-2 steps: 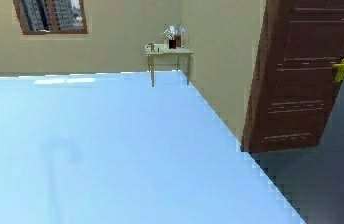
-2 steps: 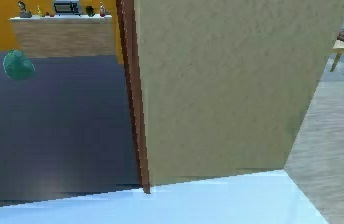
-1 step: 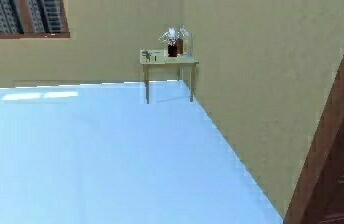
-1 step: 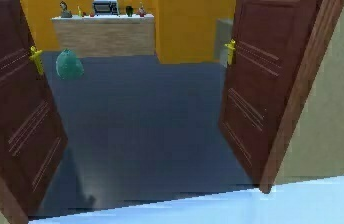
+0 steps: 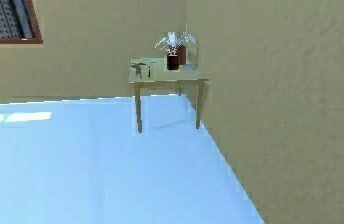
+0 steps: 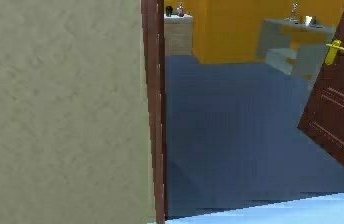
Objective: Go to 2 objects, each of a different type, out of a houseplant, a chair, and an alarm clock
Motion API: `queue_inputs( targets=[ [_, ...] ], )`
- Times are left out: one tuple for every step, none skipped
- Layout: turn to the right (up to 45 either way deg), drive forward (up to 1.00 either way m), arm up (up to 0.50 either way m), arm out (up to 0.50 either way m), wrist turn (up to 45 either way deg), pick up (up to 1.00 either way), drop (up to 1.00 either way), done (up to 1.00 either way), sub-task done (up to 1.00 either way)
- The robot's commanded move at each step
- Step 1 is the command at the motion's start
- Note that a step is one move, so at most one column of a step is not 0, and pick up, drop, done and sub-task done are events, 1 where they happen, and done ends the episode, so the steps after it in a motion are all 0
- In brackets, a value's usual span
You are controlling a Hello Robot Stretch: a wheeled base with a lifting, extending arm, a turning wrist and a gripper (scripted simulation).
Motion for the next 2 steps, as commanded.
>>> queue_inputs(
  targets=[
    [0.0,1.00,0.00,0.00,0.0,0.00,0.00,0.00,0.00],
    [0.0,0.90,0.00,0.00,0.0,0.00,0.00,0.00,0.00]
  ],
)
